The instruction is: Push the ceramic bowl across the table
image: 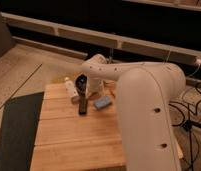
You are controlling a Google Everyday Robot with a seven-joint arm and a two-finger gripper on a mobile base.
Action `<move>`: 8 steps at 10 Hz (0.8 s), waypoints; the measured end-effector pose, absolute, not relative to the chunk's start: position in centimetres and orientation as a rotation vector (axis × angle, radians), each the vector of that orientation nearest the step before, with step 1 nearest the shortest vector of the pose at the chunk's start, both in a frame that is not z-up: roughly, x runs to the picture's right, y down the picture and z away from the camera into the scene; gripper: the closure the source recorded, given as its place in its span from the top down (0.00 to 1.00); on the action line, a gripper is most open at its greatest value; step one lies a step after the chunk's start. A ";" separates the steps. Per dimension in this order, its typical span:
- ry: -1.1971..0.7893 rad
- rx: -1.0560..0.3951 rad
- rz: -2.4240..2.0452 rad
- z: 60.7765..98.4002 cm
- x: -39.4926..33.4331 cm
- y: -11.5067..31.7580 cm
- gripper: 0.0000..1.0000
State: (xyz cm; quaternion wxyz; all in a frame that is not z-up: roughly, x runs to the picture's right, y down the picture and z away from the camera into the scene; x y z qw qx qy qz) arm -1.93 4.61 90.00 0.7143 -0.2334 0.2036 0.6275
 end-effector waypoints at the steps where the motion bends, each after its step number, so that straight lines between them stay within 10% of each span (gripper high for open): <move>1: 0.450 -0.530 1.366 91.2 -1.5 4.6 0.65; 8: 0.357 -0.608 1.295 98.0 -2.8 2.2 0.65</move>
